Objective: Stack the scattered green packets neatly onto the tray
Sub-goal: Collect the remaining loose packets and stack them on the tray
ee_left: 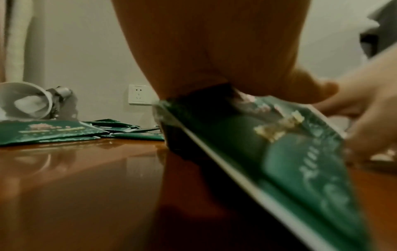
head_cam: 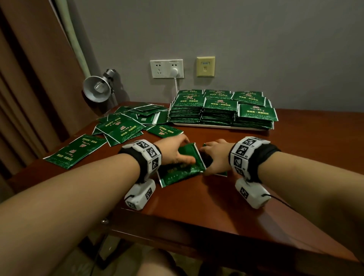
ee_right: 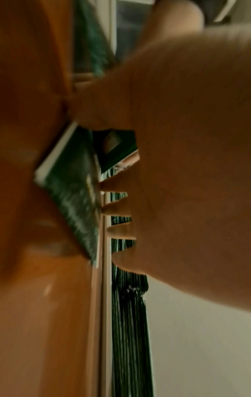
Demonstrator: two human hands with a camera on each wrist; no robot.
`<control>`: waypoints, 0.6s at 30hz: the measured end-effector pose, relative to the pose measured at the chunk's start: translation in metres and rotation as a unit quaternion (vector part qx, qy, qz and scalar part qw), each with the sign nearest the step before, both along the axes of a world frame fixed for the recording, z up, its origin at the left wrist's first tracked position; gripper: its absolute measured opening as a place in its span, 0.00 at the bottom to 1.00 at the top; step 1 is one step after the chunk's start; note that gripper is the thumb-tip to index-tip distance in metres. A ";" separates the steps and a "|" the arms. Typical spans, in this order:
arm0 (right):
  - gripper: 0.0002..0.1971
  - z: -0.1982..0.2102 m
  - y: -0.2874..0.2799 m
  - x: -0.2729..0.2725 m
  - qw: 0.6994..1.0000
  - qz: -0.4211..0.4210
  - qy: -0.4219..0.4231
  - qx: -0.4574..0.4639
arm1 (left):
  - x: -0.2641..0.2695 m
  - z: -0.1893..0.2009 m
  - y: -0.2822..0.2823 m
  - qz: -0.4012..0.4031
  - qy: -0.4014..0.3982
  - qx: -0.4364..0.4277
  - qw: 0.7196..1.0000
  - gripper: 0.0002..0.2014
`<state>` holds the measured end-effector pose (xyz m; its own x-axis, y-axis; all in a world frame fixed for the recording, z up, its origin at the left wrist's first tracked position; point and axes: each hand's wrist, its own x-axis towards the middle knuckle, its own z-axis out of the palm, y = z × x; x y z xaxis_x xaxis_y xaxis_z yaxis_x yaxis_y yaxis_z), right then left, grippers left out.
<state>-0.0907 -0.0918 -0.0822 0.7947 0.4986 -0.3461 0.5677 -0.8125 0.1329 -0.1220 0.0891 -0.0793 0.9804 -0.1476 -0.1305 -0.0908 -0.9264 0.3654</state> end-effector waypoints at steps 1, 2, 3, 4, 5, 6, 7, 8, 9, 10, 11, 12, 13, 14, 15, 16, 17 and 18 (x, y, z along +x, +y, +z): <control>0.44 0.003 0.001 -0.001 1.000 0.004 0.007 0.010 | -0.001 -0.005 0.001 -0.011 0.033 0.031 0.999 0.45; 0.43 0.005 0.002 -0.002 1.000 0.004 0.015 0.015 | -0.001 -0.009 0.003 -0.020 0.057 0.075 0.995 0.54; 0.42 0.007 0.003 -0.002 1.000 0.003 0.021 0.012 | -0.003 -0.012 0.006 -0.024 0.069 0.127 0.989 0.60; 0.41 0.008 0.003 -0.003 1.000 -0.001 0.024 0.007 | -0.005 -0.014 0.009 -0.022 0.073 0.173 0.982 0.64; 0.40 0.009 0.004 -0.003 1.000 -0.004 0.026 0.003 | -0.007 -0.015 0.013 -0.015 0.073 0.199 0.977 0.66; 0.40 0.010 0.004 -0.004 1.000 -0.006 0.023 0.000 | -0.009 -0.015 0.017 -0.009 0.076 0.207 0.975 0.67; 0.41 0.010 0.004 -0.005 1.000 -0.007 0.020 -0.003 | -0.011 -0.015 0.021 -0.005 0.084 0.203 0.975 0.68; 0.42 0.010 0.003 -0.005 1.000 -0.010 0.020 -0.007 | -0.014 -0.016 0.024 -0.004 0.096 0.196 0.976 0.68; 0.43 0.010 0.003 -0.005 1.000 -0.014 0.025 -0.007 | -0.016 -0.016 0.027 -0.006 0.107 0.193 0.975 0.68; 0.44 0.010 0.002 -0.005 0.999 -0.021 0.034 -0.003 | -0.019 -0.017 0.029 -0.009 0.114 0.193 0.974 0.67; 0.44 0.011 0.001 -0.005 0.999 -0.029 0.045 0.002 | -0.021 -0.019 0.030 -0.011 0.110 0.194 0.975 0.66; 0.45 0.011 -0.001 -0.006 0.998 -0.036 0.049 0.004 | -0.022 -0.021 0.031 -0.011 0.094 0.194 0.976 0.65; 0.46 0.012 -0.002 -0.006 0.998 -0.038 0.045 0.000 | -0.022 -0.022 0.032 -0.009 0.072 0.192 0.979 0.64; 0.47 0.012 -0.003 -0.007 0.999 -0.039 0.034 -0.010 | -0.023 -0.021 0.031 -0.006 0.051 0.188 0.981 0.63; 0.49 0.011 -0.004 -0.007 0.999 -0.042 0.021 -0.024 | -0.024 -0.019 0.030 -0.003 0.032 0.182 0.983 0.59; 0.53 0.010 -0.004 -0.007 0.998 -0.050 0.006 -0.043 | -0.023 -0.017 0.029 0.002 0.014 0.174 0.985 0.53; 0.57 0.009 -0.004 -0.007 0.996 -0.063 -0.010 -0.060 | -0.023 -0.015 0.029 0.008 -0.006 0.161 0.987 0.45; 0.60 0.007 -0.003 -0.006 0.994 -0.079 -0.028 -0.069 | -0.023 -0.012 0.030 0.017 -0.027 0.144 0.989 0.37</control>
